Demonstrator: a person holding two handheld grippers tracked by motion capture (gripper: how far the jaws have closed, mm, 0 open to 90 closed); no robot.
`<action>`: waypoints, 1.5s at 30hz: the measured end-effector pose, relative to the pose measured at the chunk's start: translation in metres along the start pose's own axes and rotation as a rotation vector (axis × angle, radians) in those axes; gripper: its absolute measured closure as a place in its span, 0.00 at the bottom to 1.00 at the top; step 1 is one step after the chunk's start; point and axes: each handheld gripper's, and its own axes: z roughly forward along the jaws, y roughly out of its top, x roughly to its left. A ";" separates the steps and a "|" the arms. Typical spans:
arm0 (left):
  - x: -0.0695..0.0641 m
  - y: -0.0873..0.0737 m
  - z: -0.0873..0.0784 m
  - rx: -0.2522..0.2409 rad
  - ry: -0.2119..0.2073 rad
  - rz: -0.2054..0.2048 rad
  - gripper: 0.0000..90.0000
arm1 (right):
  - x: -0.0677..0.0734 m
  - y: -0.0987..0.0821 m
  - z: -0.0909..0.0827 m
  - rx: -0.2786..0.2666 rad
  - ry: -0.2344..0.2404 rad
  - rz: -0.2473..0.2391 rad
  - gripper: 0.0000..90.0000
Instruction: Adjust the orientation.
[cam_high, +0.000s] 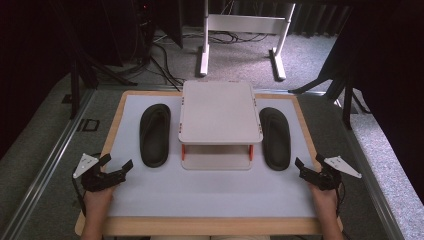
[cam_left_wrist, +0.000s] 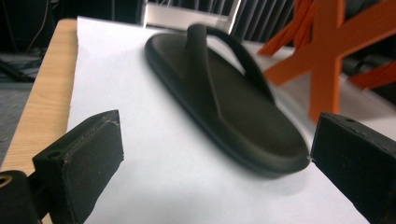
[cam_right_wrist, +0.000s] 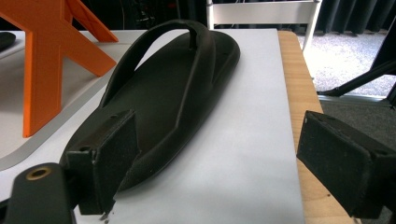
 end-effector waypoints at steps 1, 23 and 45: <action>0.000 0.001 0.001 0.017 -0.001 0.010 0.02 | 0.000 0.000 0.000 0.002 0.001 -0.002 0.13; 0.011 0.048 0.016 0.192 -0.059 0.040 0.04 | 0.005 0.000 0.005 0.039 0.007 -0.038 0.15; 0.001 0.091 0.057 0.323 -0.071 0.114 0.04 | 0.005 -0.001 0.006 0.038 0.002 -0.031 0.15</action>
